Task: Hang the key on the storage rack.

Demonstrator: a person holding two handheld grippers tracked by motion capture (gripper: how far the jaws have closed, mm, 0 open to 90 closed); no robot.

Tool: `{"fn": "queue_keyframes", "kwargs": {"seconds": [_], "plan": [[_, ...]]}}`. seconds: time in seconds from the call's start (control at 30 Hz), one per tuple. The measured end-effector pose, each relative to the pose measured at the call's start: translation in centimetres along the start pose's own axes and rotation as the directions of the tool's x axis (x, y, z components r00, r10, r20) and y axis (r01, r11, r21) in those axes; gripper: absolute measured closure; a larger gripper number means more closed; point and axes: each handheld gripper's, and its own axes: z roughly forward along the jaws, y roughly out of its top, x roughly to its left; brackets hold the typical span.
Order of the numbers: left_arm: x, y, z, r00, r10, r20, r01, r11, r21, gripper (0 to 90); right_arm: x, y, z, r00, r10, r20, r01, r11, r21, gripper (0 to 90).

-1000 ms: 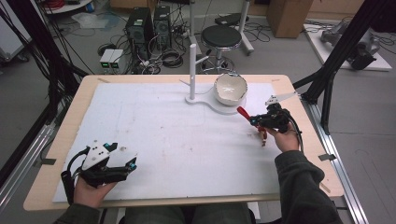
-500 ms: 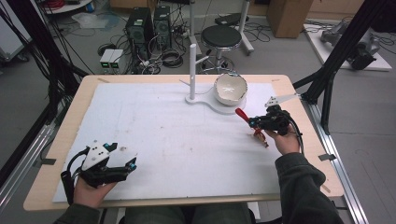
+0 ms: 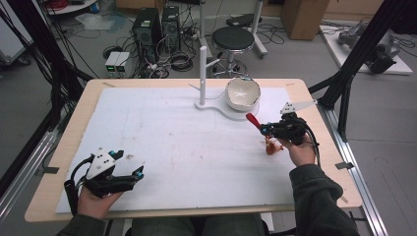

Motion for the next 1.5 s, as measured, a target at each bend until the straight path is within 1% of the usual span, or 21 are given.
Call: {"fn": "queue_keyframes", "kwargs": {"seconds": [0.03, 0.1, 0.17, 0.2, 0.4, 0.43, 0.53, 0.63, 0.7, 0.8, 0.97, 1.07, 1.2, 1.23, 1.33, 1.37, 1.4, 1.5], "plan": [[0.0, 0.0, 0.0, 1.0000, 0.000, 0.000, 0.000, 1.0000, -0.002, 16.6, 0.1, 0.0, -0.1, 0.9999, 0.010, 0.001, -0.010, 1.000, -0.012, 86.2], [0.0, 0.0, 0.0, 1.0000, -0.001, 0.001, 0.001, 1.0000, -0.001, 16.6, 0.3, 0.0, -0.3, 0.9999, 0.014, -0.006, -0.015, 0.999, -0.042, 86.2], [0.0, 0.0, 0.0, 1.0000, -0.003, 0.000, 0.003, 1.0000, -0.001, 16.6, 0.6, 0.2, -0.4, 0.9999, 0.015, 0.006, -0.015, 0.998, -0.060, 86.2], [0.0, 0.0, 0.0, 1.0000, -0.002, 0.000, 0.002, 1.0000, -0.002, 16.6, 0.8, 0.2, -0.5, 0.9998, 0.021, 0.001, -0.021, 0.997, -0.072, 86.3], [0.0, 0.0, 0.0, 1.0000, -0.003, -0.001, 0.003, 1.0000, -0.003, 16.6, 1.8, 0.8, -0.9, 0.9998, 0.002, 0.021, 0.000, 0.994, -0.114, 86.3], [0.0, 0.0, 0.0, 1.0000, -0.004, 0.000, 0.004, 1.0000, -0.003, 16.6, 1.9, 0.9, -0.9, 0.9999, -0.004, 0.016, 0.006, 0.993, -0.120, 86.3], [0.0, 0.0, 0.0, 1.0000, -0.008, -0.002, 0.008, 1.0000, -0.004, 16.6, 2.3, 1.2, -0.9, 1.0000, -0.002, 0.002, 0.002, 0.991, -0.137, 86.4], [0.1, 0.0, 0.0, 1.0000, -0.006, -0.005, 0.006, 1.0000, -0.001, 16.6, 2.7, 1.4, -0.8, 1.0000, -0.006, -0.001, 0.006, 0.988, -0.152, 86.4], [0.1, 0.0, 0.0, 1.0000, -0.006, -0.007, 0.006, 1.0000, -0.001, 16.6, 3.0, 1.6, -0.7, 0.9999, -0.013, -0.003, 0.013, 0.987, -0.159, 86.4], [0.0, 0.1, 0.1, 0.9999, -0.008, -0.007, 0.008, 1.0000, -0.001, 16.6, 3.4, 1.9, -0.7, 1.0000, -0.002, 0.001, 0.002, 0.986, -0.169, 86.4], [0.0, 0.1, 0.2, 1.0000, -0.002, -0.009, 0.002, 1.0000, 0.001, 16.6, 3.8, 2.6, -0.7, 1.0000, -0.007, -0.003, 0.006, 0.983, -0.182, 86.4], [-0.1, 0.2, 0.3, 1.0000, -0.006, -0.007, 0.006, 1.0000, 0.000, 16.6, 4.0, 3.0, -0.7, 0.9997, -0.020, -0.011, 0.017, 0.981, -0.193, 86.4], [-0.1, 0.1, 0.2, 1.0000, -0.007, -0.007, 0.007, 1.0000, 0.000, 16.6, 4.5, 3.7, -0.5, 0.9995, -0.030, -0.014, 0.026, 0.980, -0.196, 86.4], [-0.1, 0.2, 0.2, 0.9999, -0.004, -0.010, 0.004, 1.0000, 0.002, 16.6, 4.8, 4.1, -0.4, 0.9993, -0.036, -0.009, 0.033, 0.979, -0.200, 86.4], [0.0, 0.2, 0.2, 0.9999, -0.008, -0.008, 0.008, 1.0000, 0.000, 16.6, 5.0, 4.4, -0.3, 0.9990, -0.044, -0.012, 0.041, 0.978, -0.206, 86.4], [0.0, 0.2, 0.2, 0.9999, -0.007, -0.007, 0.007, 1.0000, -0.001, 16.6, 5.1, 4.6, -0.3, 0.9991, -0.040, -0.009, 0.038, 0.979, -0.200, 86.4], [0.0, 0.2, 0.2, 1.0000, -0.008, -0.006, 0.008, 1.0000, -0.001, 16.6, 5.3, 4.9, -0.1, 0.9986, -0.051, -0.014, 0.047, 0.977, -0.210, 86.4], [0.0, 0.2, 0.1, 0.9999, -0.011, -0.009, 0.011, 0.9999, -0.004, 16.6, 5.5, 5.1, -0.1, 0.9985, -0.050, -0.019, 0.045, 0.977, -0.208, 86.4]]}}
